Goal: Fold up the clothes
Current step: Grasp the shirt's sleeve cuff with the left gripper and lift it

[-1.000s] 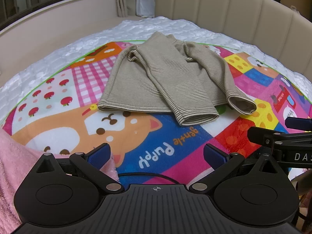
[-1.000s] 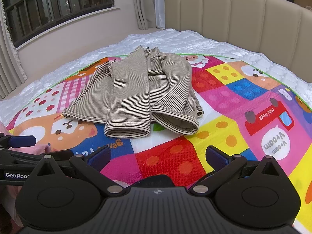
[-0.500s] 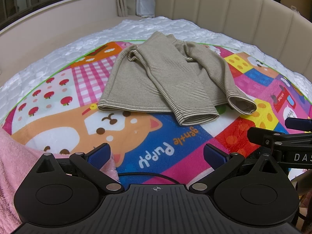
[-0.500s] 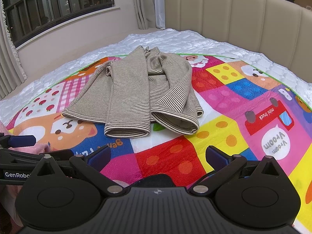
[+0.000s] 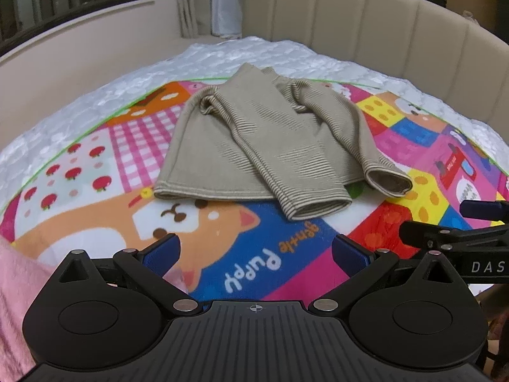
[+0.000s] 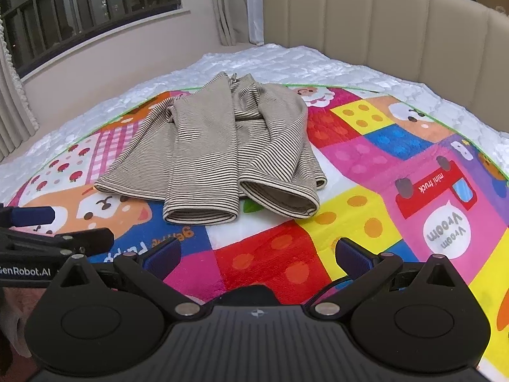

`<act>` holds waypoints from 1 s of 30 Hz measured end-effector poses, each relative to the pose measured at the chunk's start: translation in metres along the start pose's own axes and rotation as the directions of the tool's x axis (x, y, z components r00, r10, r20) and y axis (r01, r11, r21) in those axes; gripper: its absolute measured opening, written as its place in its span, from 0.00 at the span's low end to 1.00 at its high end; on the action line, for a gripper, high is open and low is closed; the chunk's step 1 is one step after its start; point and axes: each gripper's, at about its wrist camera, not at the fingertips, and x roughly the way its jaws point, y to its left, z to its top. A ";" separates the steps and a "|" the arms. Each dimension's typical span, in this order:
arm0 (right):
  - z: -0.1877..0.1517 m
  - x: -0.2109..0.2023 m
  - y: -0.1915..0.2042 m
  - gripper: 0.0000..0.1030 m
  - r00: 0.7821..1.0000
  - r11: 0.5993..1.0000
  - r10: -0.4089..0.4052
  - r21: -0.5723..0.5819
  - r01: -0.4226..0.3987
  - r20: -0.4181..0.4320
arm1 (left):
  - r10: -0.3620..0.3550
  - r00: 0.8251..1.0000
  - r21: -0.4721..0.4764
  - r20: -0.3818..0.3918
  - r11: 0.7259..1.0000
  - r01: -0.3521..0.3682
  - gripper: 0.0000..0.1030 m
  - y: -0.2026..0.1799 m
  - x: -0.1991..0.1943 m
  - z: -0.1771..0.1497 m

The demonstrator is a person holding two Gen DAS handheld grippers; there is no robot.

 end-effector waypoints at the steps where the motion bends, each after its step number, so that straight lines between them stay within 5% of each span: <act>1: 0.002 0.000 -0.001 1.00 1.000 1.000 0.001 0.004 -0.001 -0.001 | -0.005 1.000 0.005 0.001 1.000 0.005 1.00 0.000 0.002 0.002; 13: 0.047 0.011 -0.036 1.00 0.998 0.995 -0.052 0.091 0.049 0.027 | -0.112 0.994 0.178 0.000 0.978 0.110 1.00 -0.008 0.047 0.037; 18: 0.059 0.030 -0.054 1.00 0.994 0.987 -0.106 0.118 0.104 0.004 | -0.204 0.976 0.321 -0.080 0.922 0.219 1.00 -0.026 0.075 0.040; 24: 0.070 0.050 -0.057 1.00 0.994 0.985 -0.111 0.130 0.111 -0.012 | -0.189 0.970 0.469 -0.154 0.850 0.240 1.00 -0.044 0.110 0.032; 29: 0.075 0.064 -0.052 1.00 0.994 0.986 -0.108 0.124 0.111 -0.028 | -0.195 0.955 0.479 -0.224 0.831 0.282 0.98 -0.039 0.138 0.033; 30: 0.075 0.066 -0.051 1.00 0.994 0.986 -0.109 0.120 0.112 -0.032 | -0.207 0.950 0.464 -0.233 0.835 0.296 0.89 -0.036 0.141 0.036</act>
